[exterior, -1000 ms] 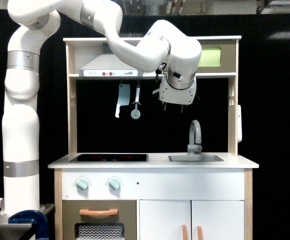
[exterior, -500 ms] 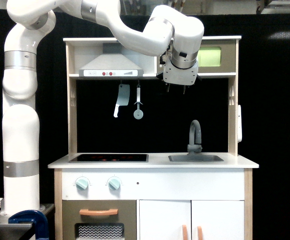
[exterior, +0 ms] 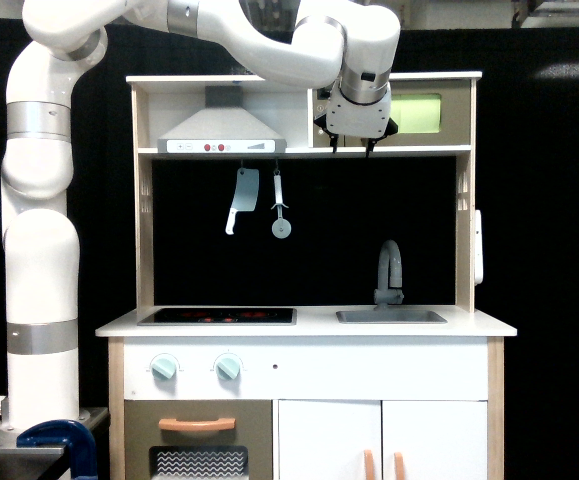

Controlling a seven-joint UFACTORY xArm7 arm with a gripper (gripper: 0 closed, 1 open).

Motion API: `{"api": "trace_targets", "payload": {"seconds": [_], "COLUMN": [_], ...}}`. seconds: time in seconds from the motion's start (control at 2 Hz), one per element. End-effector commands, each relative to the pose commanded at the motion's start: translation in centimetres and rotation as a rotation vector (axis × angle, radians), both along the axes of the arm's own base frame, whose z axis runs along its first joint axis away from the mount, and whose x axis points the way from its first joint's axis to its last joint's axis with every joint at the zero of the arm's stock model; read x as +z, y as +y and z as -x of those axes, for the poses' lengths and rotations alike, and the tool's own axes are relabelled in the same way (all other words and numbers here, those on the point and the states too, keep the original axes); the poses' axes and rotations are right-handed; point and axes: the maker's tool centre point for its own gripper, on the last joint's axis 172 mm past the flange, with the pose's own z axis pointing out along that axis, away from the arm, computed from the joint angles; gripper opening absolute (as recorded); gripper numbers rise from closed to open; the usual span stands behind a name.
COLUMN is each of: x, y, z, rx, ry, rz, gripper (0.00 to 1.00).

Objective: Open the oven door

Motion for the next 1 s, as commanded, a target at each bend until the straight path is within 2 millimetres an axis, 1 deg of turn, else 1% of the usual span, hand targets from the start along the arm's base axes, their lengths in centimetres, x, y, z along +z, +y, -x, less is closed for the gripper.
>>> {"api": "trace_targets", "payload": {"seconds": [0.5,1.0], "x": [2.9,4.5], "y": [0.6,1.5], "z": [-0.7,-1.5], "rx": [0.000,0.000], "ry": [0.000,0.000], "rz": [0.000,0.000], "gripper": [1.00,1.00]}}
